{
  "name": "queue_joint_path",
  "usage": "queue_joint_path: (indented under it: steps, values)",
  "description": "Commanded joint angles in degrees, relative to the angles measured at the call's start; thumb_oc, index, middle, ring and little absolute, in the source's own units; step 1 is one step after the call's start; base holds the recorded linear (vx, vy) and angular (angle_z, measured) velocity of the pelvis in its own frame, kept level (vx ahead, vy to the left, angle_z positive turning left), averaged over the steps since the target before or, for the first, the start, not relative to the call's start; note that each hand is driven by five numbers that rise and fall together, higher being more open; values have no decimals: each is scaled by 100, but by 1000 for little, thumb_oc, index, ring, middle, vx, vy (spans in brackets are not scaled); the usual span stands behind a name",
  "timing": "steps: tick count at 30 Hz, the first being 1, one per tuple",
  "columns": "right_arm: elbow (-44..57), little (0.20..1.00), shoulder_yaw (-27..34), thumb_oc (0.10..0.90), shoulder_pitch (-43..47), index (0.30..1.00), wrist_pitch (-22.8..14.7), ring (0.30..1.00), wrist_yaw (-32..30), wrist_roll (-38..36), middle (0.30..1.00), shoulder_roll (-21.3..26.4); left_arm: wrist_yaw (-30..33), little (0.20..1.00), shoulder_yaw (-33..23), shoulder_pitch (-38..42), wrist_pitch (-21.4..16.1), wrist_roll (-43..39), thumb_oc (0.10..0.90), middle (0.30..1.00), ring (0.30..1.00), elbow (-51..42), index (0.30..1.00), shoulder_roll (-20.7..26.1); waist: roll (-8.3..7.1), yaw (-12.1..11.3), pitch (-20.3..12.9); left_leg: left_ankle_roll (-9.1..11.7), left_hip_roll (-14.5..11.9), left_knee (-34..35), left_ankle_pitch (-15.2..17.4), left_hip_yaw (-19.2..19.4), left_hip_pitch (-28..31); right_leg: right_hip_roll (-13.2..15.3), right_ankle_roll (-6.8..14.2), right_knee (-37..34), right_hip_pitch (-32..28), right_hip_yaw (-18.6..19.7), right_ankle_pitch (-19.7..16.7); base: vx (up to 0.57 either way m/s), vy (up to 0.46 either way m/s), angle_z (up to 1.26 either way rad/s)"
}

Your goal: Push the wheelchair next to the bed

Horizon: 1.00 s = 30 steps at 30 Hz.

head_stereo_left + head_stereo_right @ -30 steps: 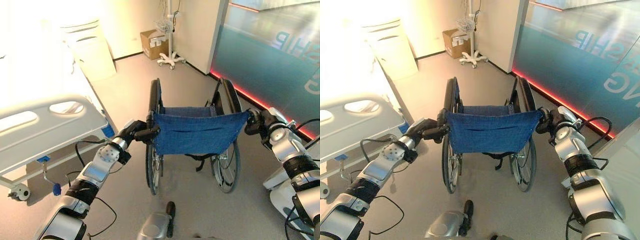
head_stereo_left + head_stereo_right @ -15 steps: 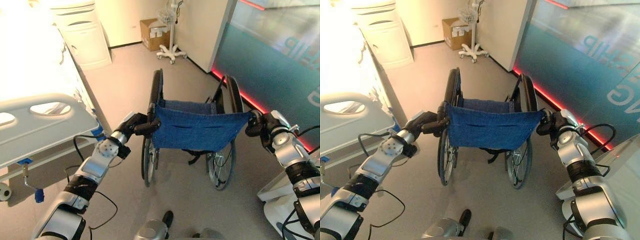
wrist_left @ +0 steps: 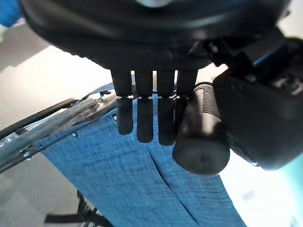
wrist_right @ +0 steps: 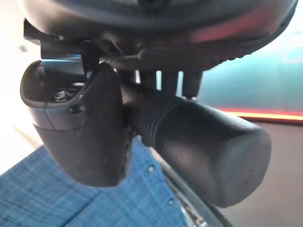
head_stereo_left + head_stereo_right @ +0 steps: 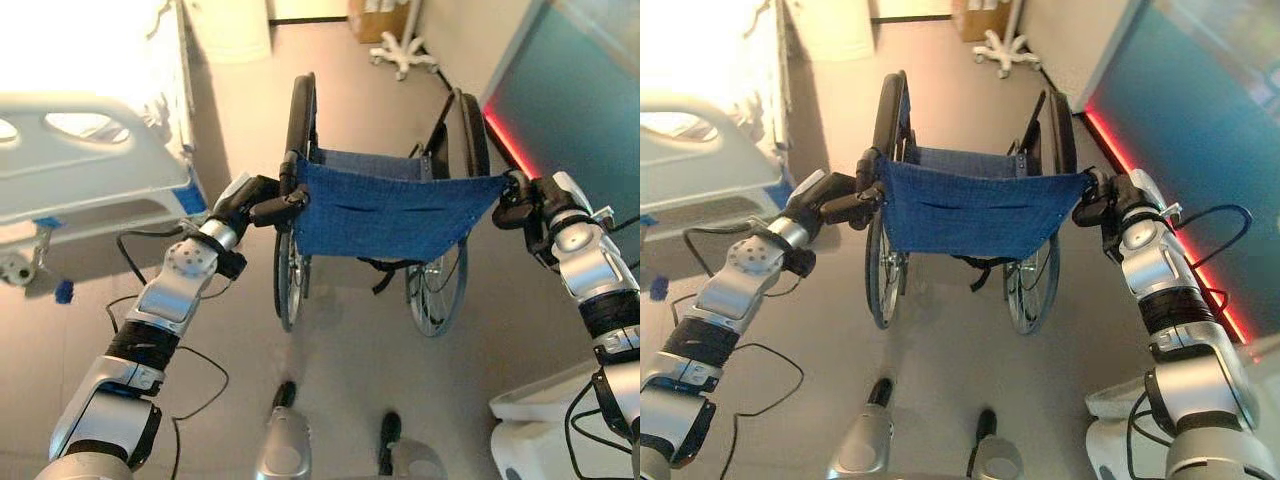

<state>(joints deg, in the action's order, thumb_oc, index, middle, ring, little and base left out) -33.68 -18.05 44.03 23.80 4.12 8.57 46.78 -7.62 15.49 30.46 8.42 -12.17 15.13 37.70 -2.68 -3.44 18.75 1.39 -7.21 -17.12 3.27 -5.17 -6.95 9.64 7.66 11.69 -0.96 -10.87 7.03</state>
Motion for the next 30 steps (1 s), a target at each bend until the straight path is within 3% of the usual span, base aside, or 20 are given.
queue_joint_path:
  steps: [1,3,5,6,8,9,11,12,14,15,18,22,23,27,30]
  values:
    - [849,300,-825,400,-414,300,-966,300,763,555,300,220,283,300,264,-364,20,465,400,300,300,492,300,-1,-183,229,-251,197,-948,-166,-763,495,547,98,-214,39,648,64,-761,256,-384,135]
    - [791,300,-792,400,-516,300,-1024,300,699,694,300,269,366,300,367,-369,-137,445,400,300,300,598,300,-152,-144,350,-315,179,-963,-124,-827,854,615,23,-344,46,526,-156,-629,256,-306,124]
    - [689,300,-819,400,-460,300,-1102,300,672,741,300,253,464,300,411,-298,-172,406,400,300,300,711,300,-247,-110,354,-321,178,-773,-103,-708,856,641,-27,-374,38,399,-206,-553,279,-260,126]
    - [514,300,-910,400,-339,300,-1212,300,605,799,300,169,541,300,422,-270,-205,439,400,300,300,802,300,-334,-59,280,-343,132,-365,113,-521,723,648,-161,-375,-24,254,-142,-500,298,-217,65]
    - [435,300,-938,400,-268,300,-1200,300,599,863,300,112,530,300,408,-264,-208,511,400,300,300,800,300,-370,-17,231,-367,94,-62,287,-443,685,620,-294,-411,-98,147,-131,-459,290,-200,15]
    - [383,300,-969,400,-238,300,-1137,300,599,863,300,53,493,300,400,-255,-196,587,400,300,300,788,300,-379,26,162,-377,64,283,477,-334,673,557,-443,-427,-196,16,-114,-431,292,-172,11]
    - [371,300,-970,400,-246,300,-1065,300,597,794,300,3,479,300,425,-248,-215,656,400,300,300,816,300,-352,82,64,-347,17,703,662,-263,648,414,-626,-432,-299,-149,-56,-392,350,-180,0]
    - [359,300,-990,400,-210,300,-1039,300,605,710,300,-21,421,300,414,-245,-287,672,400,300,300,877,300,-295,124,-37,-320,16,935,786,-382,638,203,-780,-442,-395,-280,1,-379,364,-163,-14]
    - [351,300,-1009,400,-191,300,-1014,300,601,634,300,-58,375,300,405,-264,-350,694,400,300,300,896,300,-235,162,-174,-257,45,1101,872,-597,658,-56,-929,-469,-495,-478,72,-330,359,-127,-28]
    - [311,300,-1026,400,-131,300,-1021,300,616,534,300,-91,346,300,390,-313,-381,757,400,300,300,874,300,-201,223,-371,-212,100,1231,1004,-976,633,-403,-1111,-516,-614,-733,188,-252,336,-84,-43]
    - [185,300,-1113,400,132,300,-1080,300,708,460,300,-120,228,300,257,-405,-425,831,400,300,300,827,300,-136,284,-634,-184,117,1331,1154,-1272,726,-644,-1263,-567,-598,-982,317,-66,438,-15,-91]
    - [110,300,-1168,400,230,300,-1166,300,758,286,300,-278,289,300,251,-458,-354,696,400,300,300,902,300,-121,230,-725,-316,-126,1273,875,-865,901,-571,-1149,-538,-208,-1000,202,146,332,78,-110]
    - [219,300,-1078,400,50,300,-1230,300,750,278,300,-272,199,300,184,-515,-360,695,400,300,300,887,300,-69,104,-772,-389,-328,1294,762,-623,856,-455,-1037,-419,163,-1019,177,101,422,77,-31]
    - [363,300,-870,400,-286,300,-1402,300,622,215,300,-251,212,300,188,-548,-298,753,400,300,300,821,300,20,-25,-750,-583,-549,1292,935,-500,697,-111,-878,18,1336,-824,248,-691,372,32,-8]
    - [368,300,-795,400,-357,300,-1412,300,574,233,300,-290,288,300,242,-478,-313,670,400,300,300,841,300,19,-5,-677,-635,-609,1284,836,-337,543,-10,-543,113,1641,-467,313,-1095,269,-51,-3]
